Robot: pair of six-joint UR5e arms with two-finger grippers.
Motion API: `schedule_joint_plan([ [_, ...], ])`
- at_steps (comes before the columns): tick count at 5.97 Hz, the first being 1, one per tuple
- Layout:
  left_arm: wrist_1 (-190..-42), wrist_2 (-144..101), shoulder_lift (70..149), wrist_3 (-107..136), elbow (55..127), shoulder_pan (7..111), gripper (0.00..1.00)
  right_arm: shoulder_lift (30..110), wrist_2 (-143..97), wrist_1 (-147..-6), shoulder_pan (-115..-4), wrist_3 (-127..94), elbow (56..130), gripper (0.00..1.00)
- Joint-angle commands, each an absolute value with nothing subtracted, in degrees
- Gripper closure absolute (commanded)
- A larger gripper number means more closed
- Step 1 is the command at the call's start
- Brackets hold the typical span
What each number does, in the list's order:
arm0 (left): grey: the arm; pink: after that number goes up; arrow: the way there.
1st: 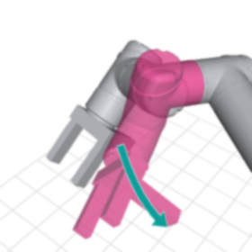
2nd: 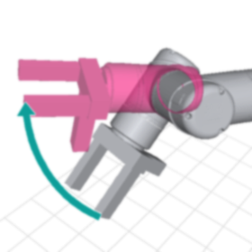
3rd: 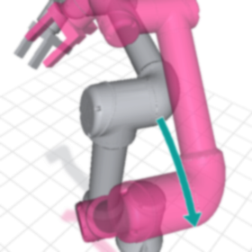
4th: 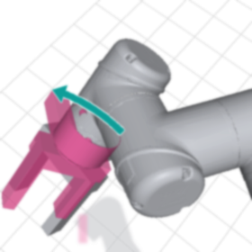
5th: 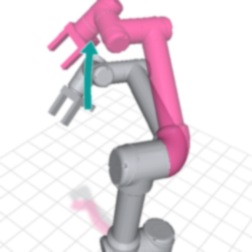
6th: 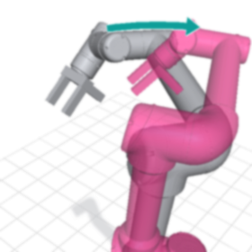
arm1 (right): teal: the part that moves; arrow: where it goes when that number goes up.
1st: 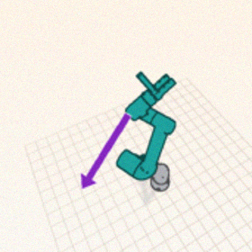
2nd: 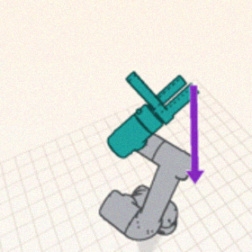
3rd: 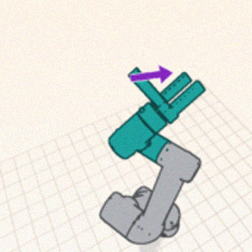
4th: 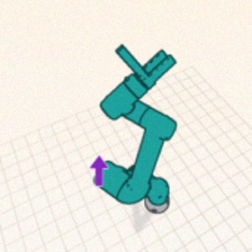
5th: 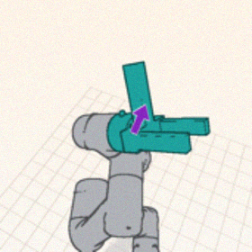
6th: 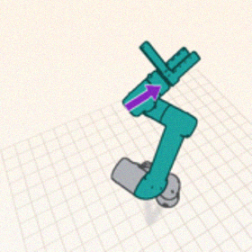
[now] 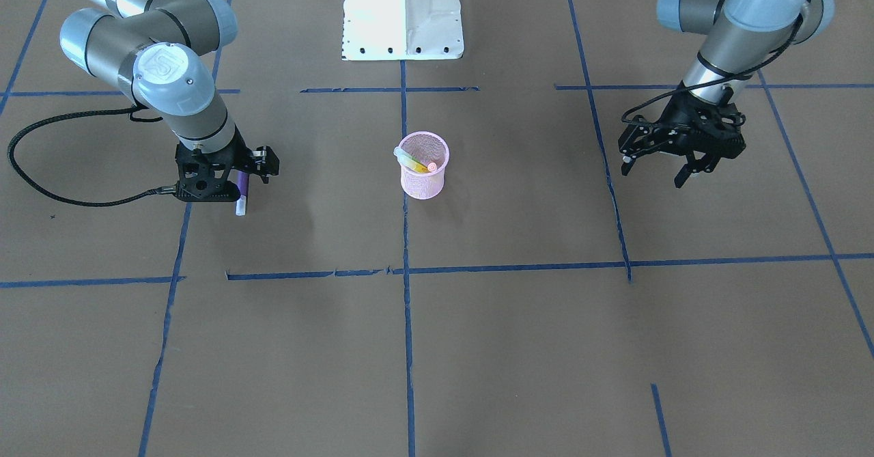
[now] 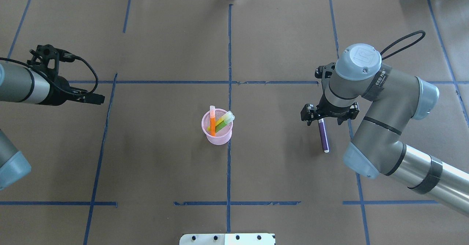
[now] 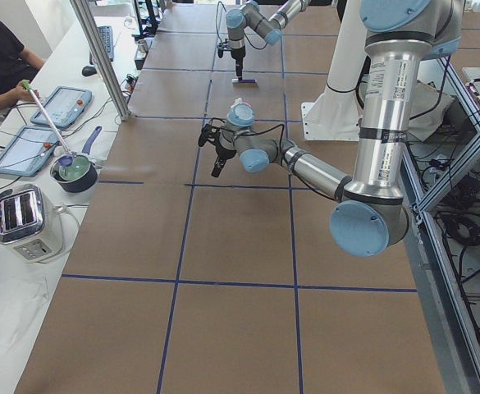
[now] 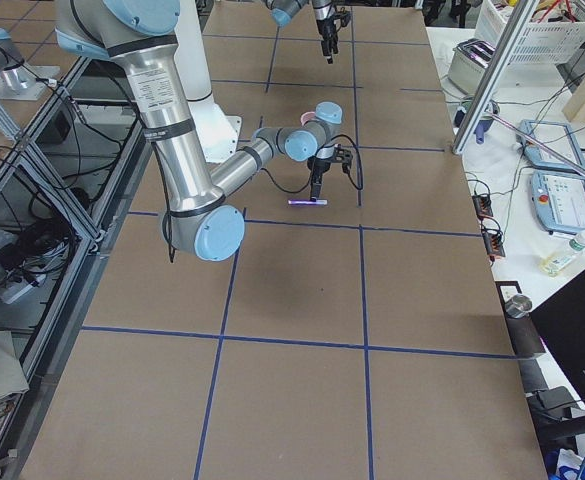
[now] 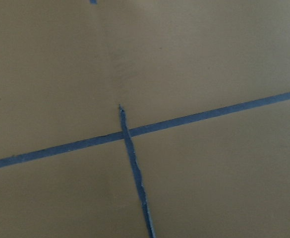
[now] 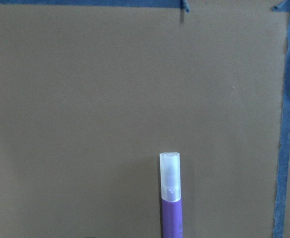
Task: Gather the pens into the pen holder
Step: 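Withdraw the left gripper while the right gripper grasps the purple marker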
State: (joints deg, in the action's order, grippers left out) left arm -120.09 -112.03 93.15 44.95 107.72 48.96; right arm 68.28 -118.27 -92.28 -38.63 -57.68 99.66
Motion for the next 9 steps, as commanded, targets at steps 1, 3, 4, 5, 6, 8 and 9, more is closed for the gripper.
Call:
schedule_joint_plan([
  [1,-117.8,-116.6,90.8,41.2,107.7,52.3,0.00,67.9,-121.1,-92.2,-38.5,-57.7,97.5,0.01],
  [3,-112.8,-116.9,91.1,37.0,108.3,53.3,0.00,68.1,-122.2,-92.2,-38.4,-57.1,96.4,0.02],
  [4,-112.8,-116.7,90.9,37.1,108.1,53.3,0.00,67.9,-122.2,-92.2,-38.3,-57.1,95.2,0.07],
  [5,-112.8,-116.8,91.0,37.2,108.2,53.3,0.00,67.8,-122.2,-92.2,-38.1,-55.6,95.0,0.16],
  [6,-112.9,-116.7,90.8,37.3,108.1,53.3,0.00,67.9,-122.3,-92.2,-38.4,-52.1,94.9,0.25],
  [8,-112.9,-116.8,90.6,37.2,108.0,53.3,0.00,67.7,-122.4,-92.2,-38.5,-52.0,94.8,0.78],
  [9,-112.9,-116.8,90.5,37.1,108.0,53.3,0.00,67.7,-123.0,-92.3,-38.6,-51.9,94.8,0.98],
])
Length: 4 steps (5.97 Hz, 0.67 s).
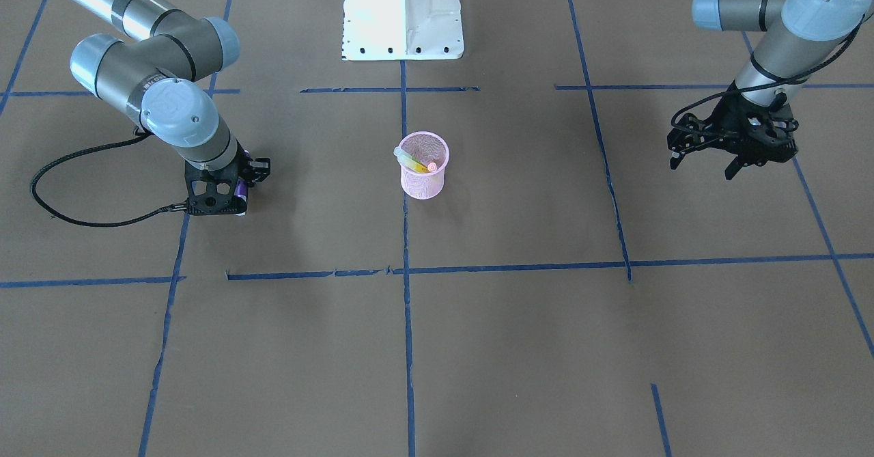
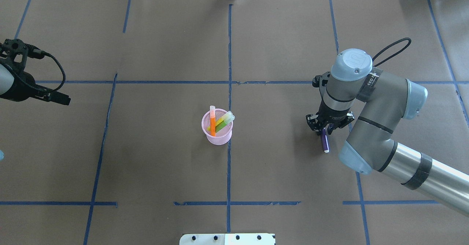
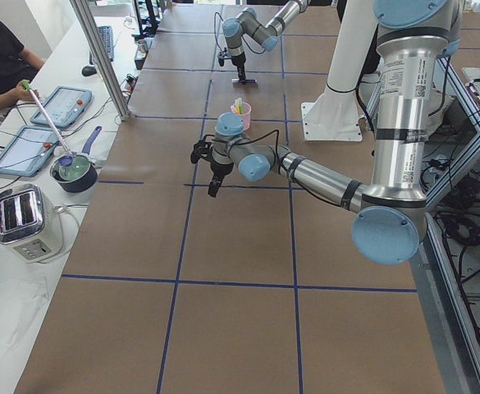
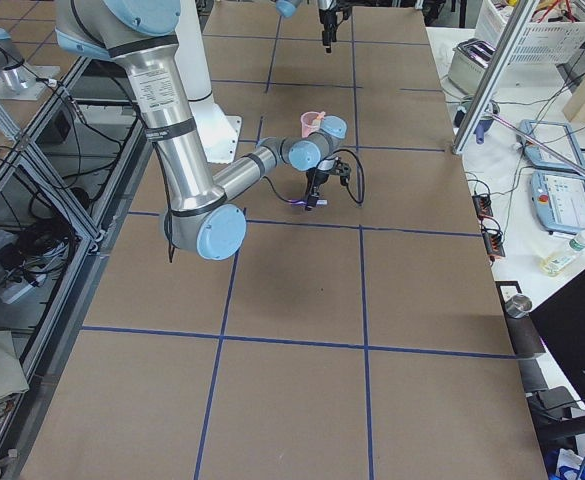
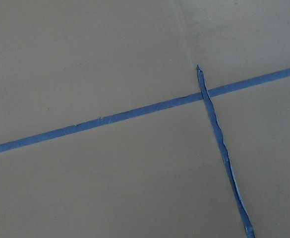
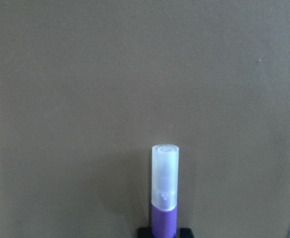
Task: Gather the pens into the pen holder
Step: 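Withdraw the left gripper while the right gripper grasps the purple marker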
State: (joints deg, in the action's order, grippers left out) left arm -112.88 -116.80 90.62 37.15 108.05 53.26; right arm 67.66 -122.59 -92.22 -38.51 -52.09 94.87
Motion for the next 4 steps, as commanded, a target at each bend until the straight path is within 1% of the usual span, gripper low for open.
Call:
schedule_joint_plan([
  [1,-112.9,-116.8,90.4,37.1,108.1,53.3,0.00,67.5,-124.0,-92.3,-39.5,-52.1,94.9,1.00],
  [2,-112.9,-116.9,90.4,37.1,108.2,53.3,0.00,65.9,-128.0,-92.1,-41.8,-53.3,97.2,1.00],
  [3,-113.1,-117.2,90.5,37.2,108.5,53.3,0.00,64.4,-124.7,-92.0,-40.9,-62.1,102.9,1.00],
  [4,-113.1,-117.1,90.5,37.1,108.6,53.3,0.00,62.1,-113.3,-92.0,-36.3,-68.5,108.7,1.00],
])
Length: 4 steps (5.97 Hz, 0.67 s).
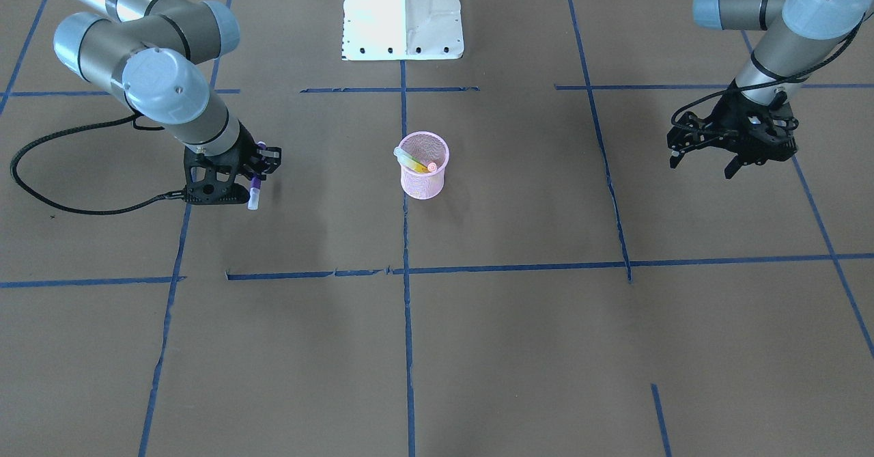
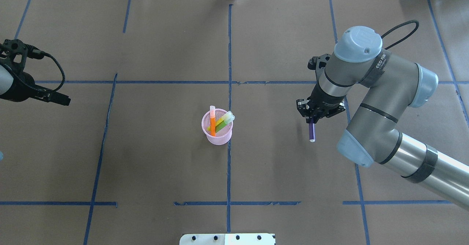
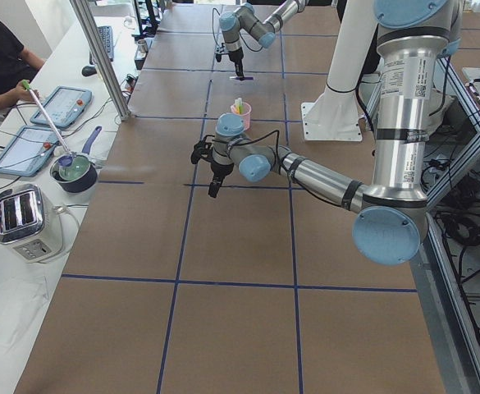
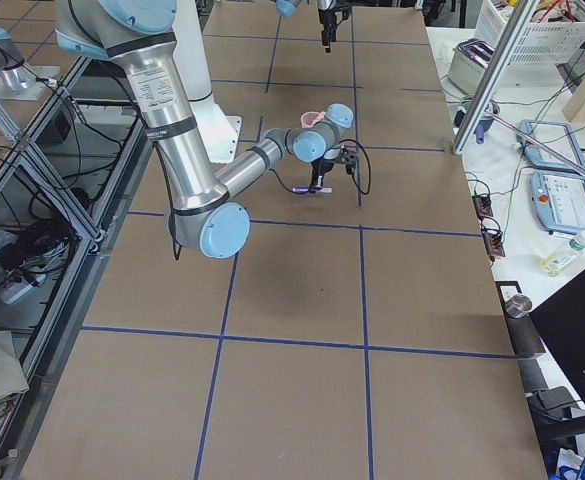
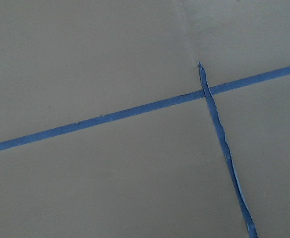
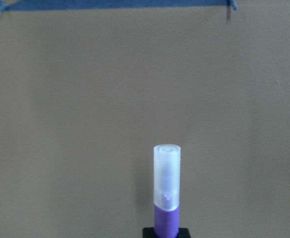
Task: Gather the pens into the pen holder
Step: 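Carry the purple marker with the right gripper over the cup and release it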
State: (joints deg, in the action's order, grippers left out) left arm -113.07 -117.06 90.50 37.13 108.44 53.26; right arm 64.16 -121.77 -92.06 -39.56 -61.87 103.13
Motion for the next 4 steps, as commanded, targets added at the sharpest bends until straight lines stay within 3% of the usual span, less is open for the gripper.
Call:
schedule_joint_plan([
  [1,-113.1,-117.0,90.6,37.1,108.6,53.3,0.00,60.1,-104.7,-92.1,-31.8,-76.5,112.6,1.00],
  [4,-113.1,-117.0,91.1,37.3,108.6,53.3,0.00,55.5,-73.1,-91.2,-18.5,-87.8,115.1,1.00],
])
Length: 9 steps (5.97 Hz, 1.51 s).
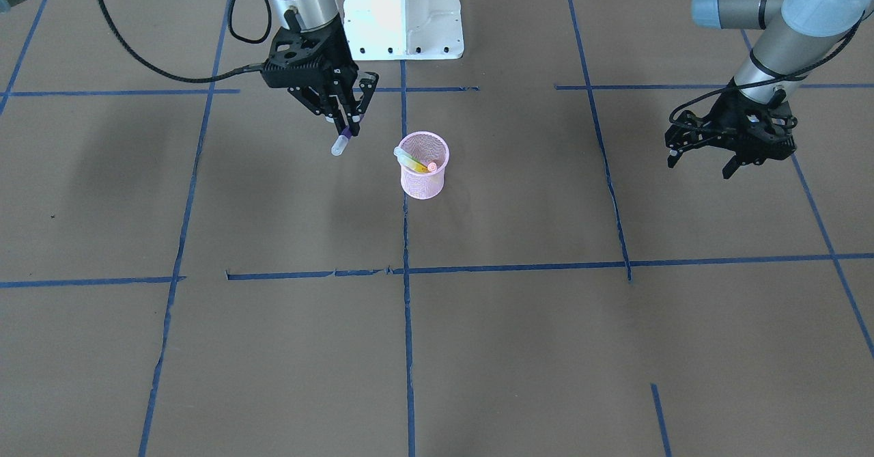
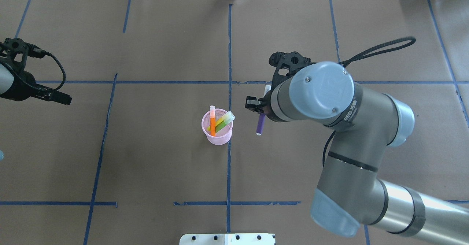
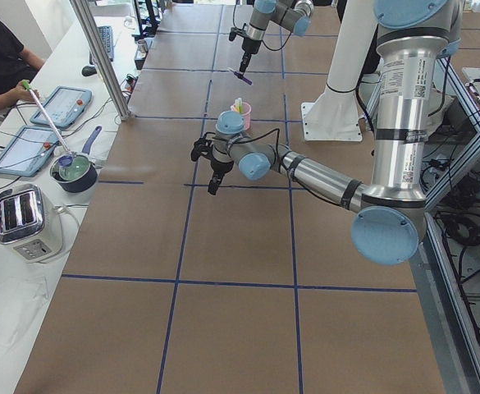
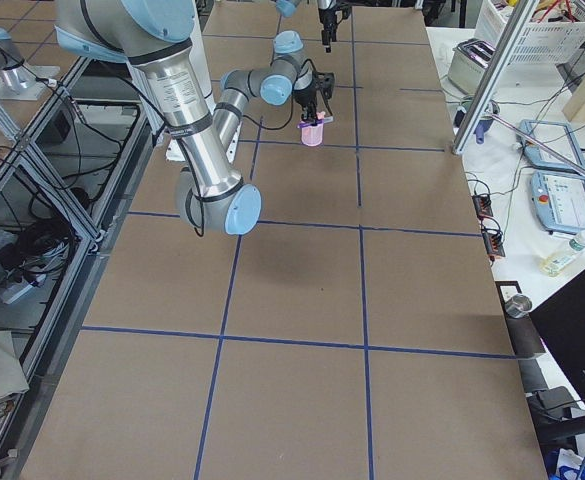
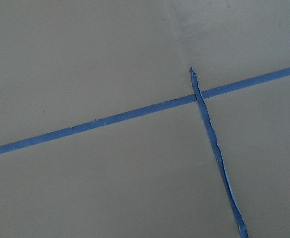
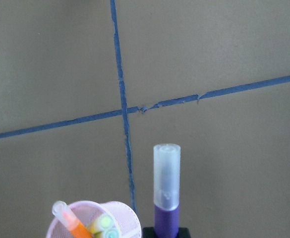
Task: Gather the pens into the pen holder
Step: 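Carry the purple marker with the right gripper over the cup and release it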
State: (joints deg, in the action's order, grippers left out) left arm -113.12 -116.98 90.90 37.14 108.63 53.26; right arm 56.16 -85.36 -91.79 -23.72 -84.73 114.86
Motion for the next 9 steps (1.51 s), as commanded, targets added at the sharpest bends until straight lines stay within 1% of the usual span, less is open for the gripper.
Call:
schedule_joint_plan([
  [1,-113.1,-117.1,91.1,37.3,108.6,53.2,0.00,56.2,-62.0,-84.9,-13.3,-88.8,113.6,1.00],
  [2,-113.1,-117.3,91.2,37.4,108.6,53.2,0.00,56.4,-51.9,-83.0,-9.4,-90.6,111.7,1.00],
  [3,-113.1,-117.3,91.3,37.4,108.6,53.2,0.00,56.2,-48.5,-82.3,-8.2,-91.2,110.0,1.00],
  [5,-113.3,-117.3,91.4,37.4,108.8,53.2,0.00,55.5,-42.2,-78.5,-8.2,-91.9,105.1,1.00],
  [6,-113.3,-117.3,91.5,37.4,109.0,53.2,0.00,55.5,-41.2,-73.5,-8.1,-92.3,101.1,1.00],
  [7,-113.3,-117.3,91.4,37.4,109.4,53.2,0.00,55.5,-40.0,-72.0,-7.7,-92.2,99.2,0.94],
  [8,-113.3,-117.3,91.5,37.5,109.4,53.2,0.00,55.5,-39.8,-72.2,-7.3,-91.9,98.9,0.03],
  [9,-113.3,-117.3,91.5,37.5,109.5,53.2,0.00,55.5,-40.0,-71.9,-7.1,-91.3,99.1,0.00],
])
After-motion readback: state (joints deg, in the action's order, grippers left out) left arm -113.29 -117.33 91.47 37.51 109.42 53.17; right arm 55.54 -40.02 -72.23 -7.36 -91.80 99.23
